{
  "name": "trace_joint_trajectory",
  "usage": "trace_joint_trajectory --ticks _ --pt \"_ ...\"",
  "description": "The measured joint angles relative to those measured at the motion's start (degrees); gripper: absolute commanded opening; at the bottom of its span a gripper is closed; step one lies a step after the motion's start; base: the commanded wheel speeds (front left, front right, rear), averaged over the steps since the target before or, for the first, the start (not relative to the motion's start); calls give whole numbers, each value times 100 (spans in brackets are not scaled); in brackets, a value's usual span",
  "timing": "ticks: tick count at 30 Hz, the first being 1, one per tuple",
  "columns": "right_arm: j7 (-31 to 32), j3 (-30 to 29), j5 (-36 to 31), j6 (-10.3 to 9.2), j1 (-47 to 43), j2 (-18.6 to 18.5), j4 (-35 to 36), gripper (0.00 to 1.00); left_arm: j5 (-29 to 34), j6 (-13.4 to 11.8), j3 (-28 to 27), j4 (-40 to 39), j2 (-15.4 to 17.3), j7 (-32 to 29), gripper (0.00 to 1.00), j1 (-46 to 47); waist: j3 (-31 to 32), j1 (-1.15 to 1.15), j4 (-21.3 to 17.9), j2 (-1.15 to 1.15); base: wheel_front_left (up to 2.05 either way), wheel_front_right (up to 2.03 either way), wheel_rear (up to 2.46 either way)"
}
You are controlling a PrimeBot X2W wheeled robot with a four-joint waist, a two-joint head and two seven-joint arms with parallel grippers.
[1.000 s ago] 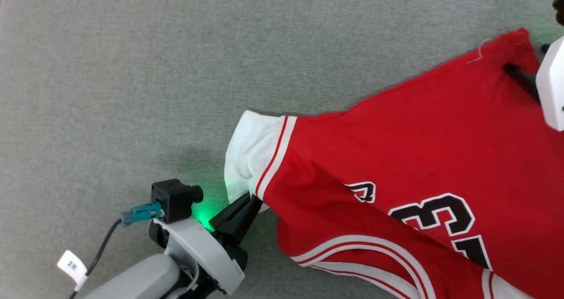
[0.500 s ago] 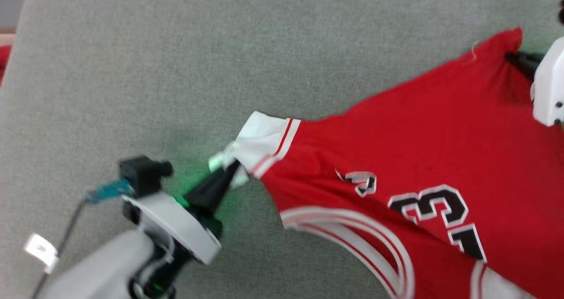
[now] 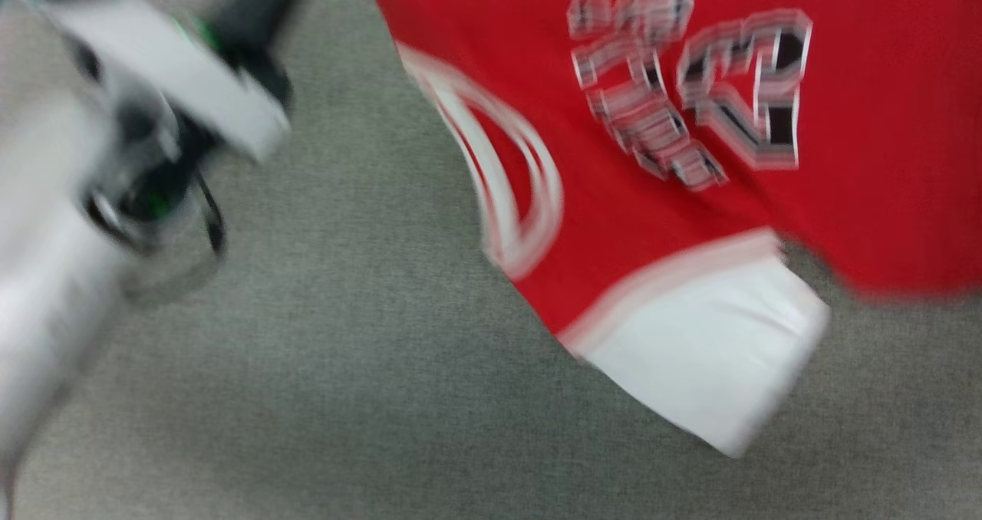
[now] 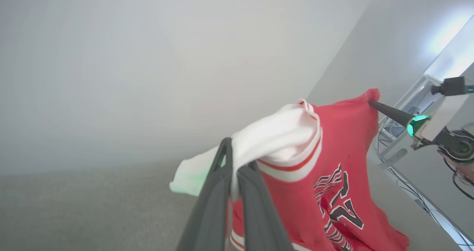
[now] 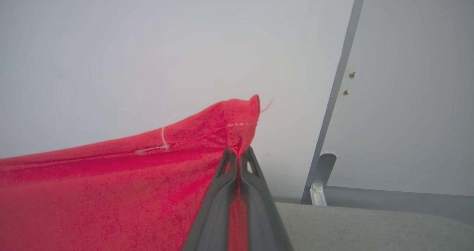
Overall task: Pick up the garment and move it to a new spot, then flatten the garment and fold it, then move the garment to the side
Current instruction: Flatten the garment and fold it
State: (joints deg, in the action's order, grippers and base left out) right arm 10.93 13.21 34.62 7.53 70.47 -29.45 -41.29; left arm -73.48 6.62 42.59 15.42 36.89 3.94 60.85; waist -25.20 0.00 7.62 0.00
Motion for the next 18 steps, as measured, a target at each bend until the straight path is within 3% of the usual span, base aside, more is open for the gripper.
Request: trace_joint_trajectory --ticks 6,11,18 --pt "-743 -649 -633 1 1392 369 -560 0 3 45 -387 1299 -422 -226 0 1970 -302 0 -143 0 0 0 0" --pt "-1291 -996 -1060 10 2315 645 -951 0 534 45 -571 2348 -605 253 0 3490 -457 0 -303 0 0 0 0" --pt "-1557 -984 -1165 8 2551 873 -1357 0 391 77 -443 2653 -808 380 0 3840 -379 0 -385 0 0 0 0"
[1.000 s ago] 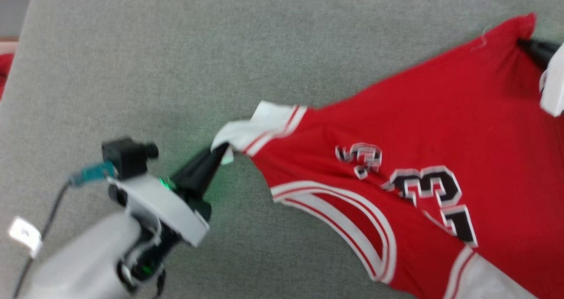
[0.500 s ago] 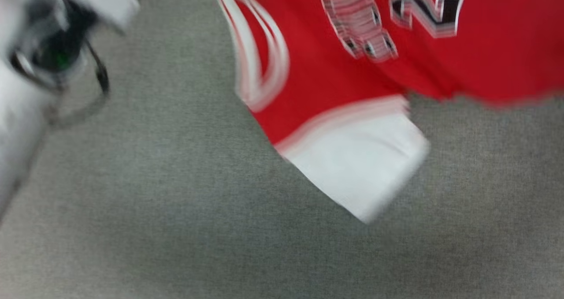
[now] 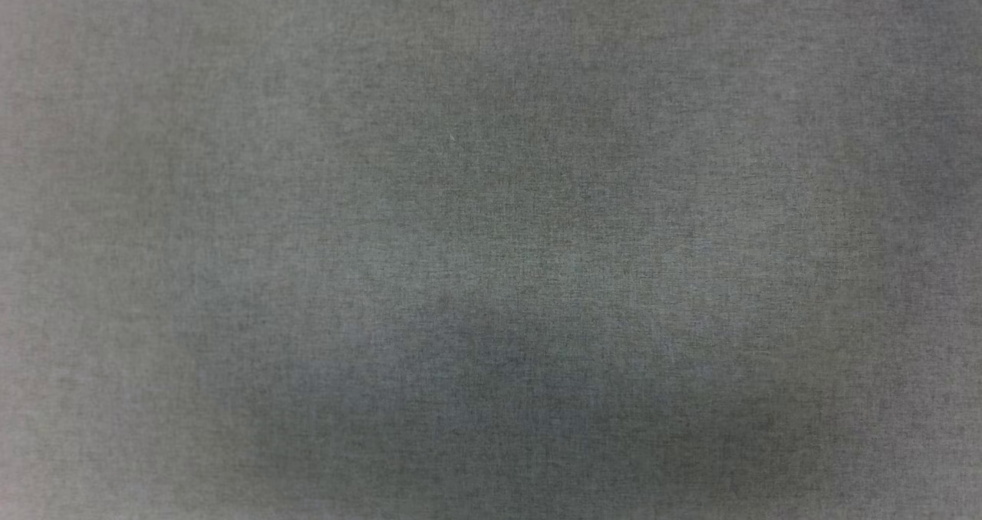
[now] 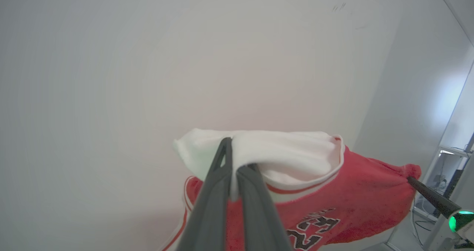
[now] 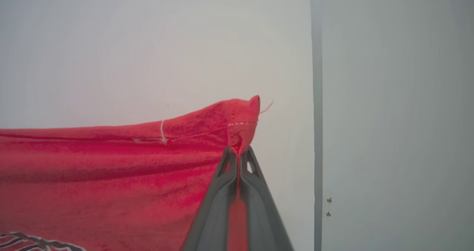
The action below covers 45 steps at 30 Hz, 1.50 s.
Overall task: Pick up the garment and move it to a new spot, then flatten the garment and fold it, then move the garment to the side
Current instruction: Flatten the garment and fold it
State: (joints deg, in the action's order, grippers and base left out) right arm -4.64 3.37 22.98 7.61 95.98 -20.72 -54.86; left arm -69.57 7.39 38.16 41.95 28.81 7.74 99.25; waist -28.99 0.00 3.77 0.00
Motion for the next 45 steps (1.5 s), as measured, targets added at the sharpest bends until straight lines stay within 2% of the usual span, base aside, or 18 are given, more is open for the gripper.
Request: trace_joint_trajectory --ticks 3,6,9,12,15,18,22,26,34,40,45 --pt "21 326 100 -7 -357 -19 -8 0 -277 0 212 -414 16 114 0 -621 34 0 26 0 0 0 0" --pt "125 727 376 -7 -885 -86 153 0 -532 0 495 -1043 181 325 0 -1591 63 0 36 0 0 0 0" --pt "271 1244 638 -7 -1469 -392 536 0 -770 0 600 -1577 343 565 0 -2539 107 0 57 0 0 0 0" --pt "422 1647 1079 -8 -2201 -750 1044 0 -951 0 614 -1983 353 691 0 -3466 169 0 83 0 0 0 0" --pt "601 1914 1522 -7 -2930 -1137 1674 0 -912 0 456 -2420 326 715 0 -4286 250 0 111 0 0 0 0" --pt "845 2118 1967 -7 -3684 -1511 2379 0 -610 0 -78 -2693 238 724 0 -5031 341 0 123 0 0 0 0" --pt "1009 2090 2320 -8 -4664 -2005 3103 0 -99 0 -690 -3128 5 724 0 -6194 497 0 132 0 0 0 0" --pt "1110 1879 2514 -7 -5580 -2187 3665 0 290 0 -1150 -3570 -169 724 0 -7233 689 0 123 0 0 0 0" --pt "1406 998 2559 -7 -7405 -2226 4824 0 975 0 -1474 -4491 -229 735 0 -8775 1017 0 46 0 0 0 0" --pt "1694 43 2269 -7 -8618 -1883 5891 0 1192 0 -1603 -5265 -48 737 0 -9712 1108 0 -94 0 0 0 0" --pt "2047 -772 1982 -8 -9499 -1379 6822 0 1274 -86 -1693 -5934 202 738 0 -10344 1079 0 -198 0 0 0 0"
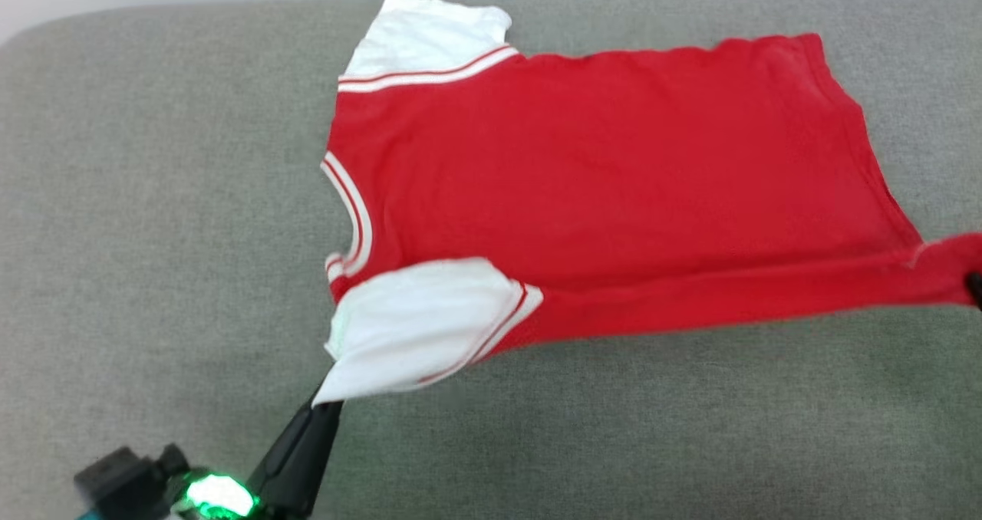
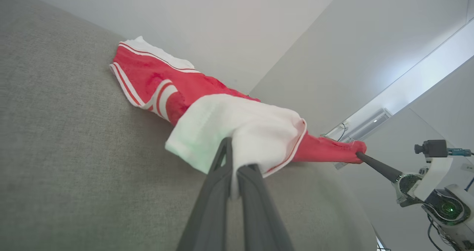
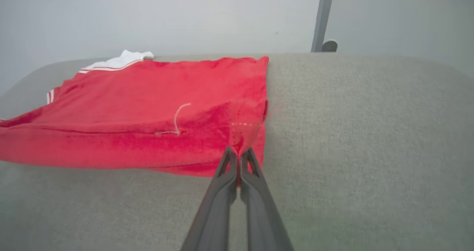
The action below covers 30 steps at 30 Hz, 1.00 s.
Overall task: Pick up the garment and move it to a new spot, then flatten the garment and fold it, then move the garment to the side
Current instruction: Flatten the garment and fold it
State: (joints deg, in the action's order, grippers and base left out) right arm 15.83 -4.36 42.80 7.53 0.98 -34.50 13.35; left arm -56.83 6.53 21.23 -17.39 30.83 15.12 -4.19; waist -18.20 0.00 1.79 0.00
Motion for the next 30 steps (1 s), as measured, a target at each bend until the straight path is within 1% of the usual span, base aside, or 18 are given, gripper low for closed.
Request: trace_joint_trajectory --ticks 3,5,8,10,15,18,20,22,24,30 --pt "269 -343 -155 0 -408 261 523 0 18 -89 -43 -319 119 -26 0 -216 -55 0 -23 0 0 0 0" --pt "423 -479 -190 0 -489 409 769 0 49 -134 -68 -460 185 -56 0 -231 -102 0 -34 0 0 0 0" --pt "624 -530 -238 0 -481 516 914 0 99 -149 -74 -516 210 -133 0 -113 -172 0 -28 0 0 0 0" --pt "759 -503 -259 0 -370 539 906 0 111 -147 -51 -468 193 -203 0 129 -214 0 3 0 0 0 0" --pt "914 -377 -334 0 313 541 571 0 35 -91 -59 -137 13 -256 0 910 -386 0 80 0 0 0 0" --pt "1020 -231 -366 0 737 470 260 0 34 -40 -22 143 -51 -299 0 1366 -505 0 119 0 0 0 0" --pt "1046 -157 -568 0 970 380 41 0 18 3 47 366 -133 -310 0 1674 -592 0 144 0 0 0 0" --pt "1038 -77 -711 0 1123 278 -97 0 -16 11 63 641 -196 -313 0 1953 -678 0 174 0 0 0 0" --pt "991 -5 -710 0 1273 333 -231 0 -74 45 100 896 -266 -299 0 2207 -768 0 204 0 0 0 0" --pt "791 168 -753 0 1464 298 -616 0 -114 60 253 1738 -379 -246 0 2693 -1039 0 253 0 0 0 0"
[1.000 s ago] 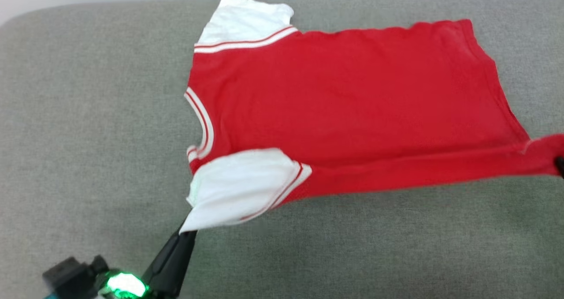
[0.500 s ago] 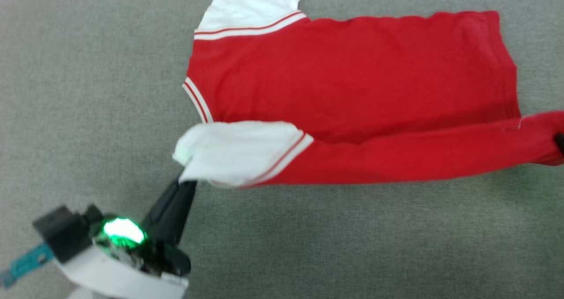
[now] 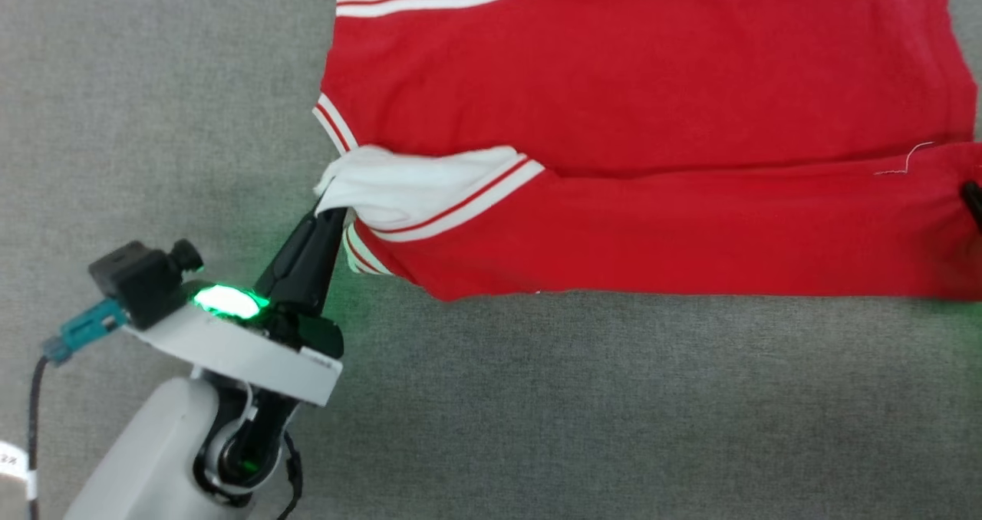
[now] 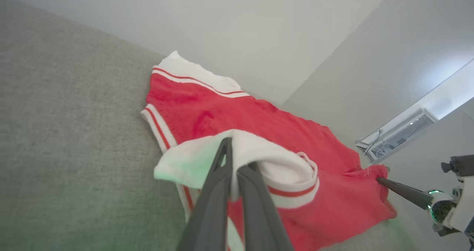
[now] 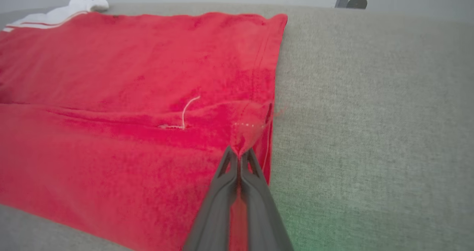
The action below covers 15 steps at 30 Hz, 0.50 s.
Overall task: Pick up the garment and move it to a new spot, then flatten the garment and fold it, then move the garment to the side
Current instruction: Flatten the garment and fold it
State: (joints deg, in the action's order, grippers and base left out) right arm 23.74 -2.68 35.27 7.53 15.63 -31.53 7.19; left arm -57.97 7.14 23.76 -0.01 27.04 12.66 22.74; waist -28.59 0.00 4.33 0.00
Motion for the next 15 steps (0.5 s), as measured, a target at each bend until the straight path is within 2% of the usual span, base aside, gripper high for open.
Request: trace_joint_trajectory --ticks 9,13,15 --pt "-315 337 8 0 165 -7 -431 0 298 20 368 1000 -81 49 0 472 -316 0 1 0 0 0 0" --pt "-442 394 26 1 232 -5 -581 0 552 36 570 1334 -66 -12 10 677 -320 0 16 0 0 0 0" --pt "-486 437 26 1 258 3 -660 0 605 36 621 1443 -79 -26 19 745 -298 0 19 0 0 0 0"
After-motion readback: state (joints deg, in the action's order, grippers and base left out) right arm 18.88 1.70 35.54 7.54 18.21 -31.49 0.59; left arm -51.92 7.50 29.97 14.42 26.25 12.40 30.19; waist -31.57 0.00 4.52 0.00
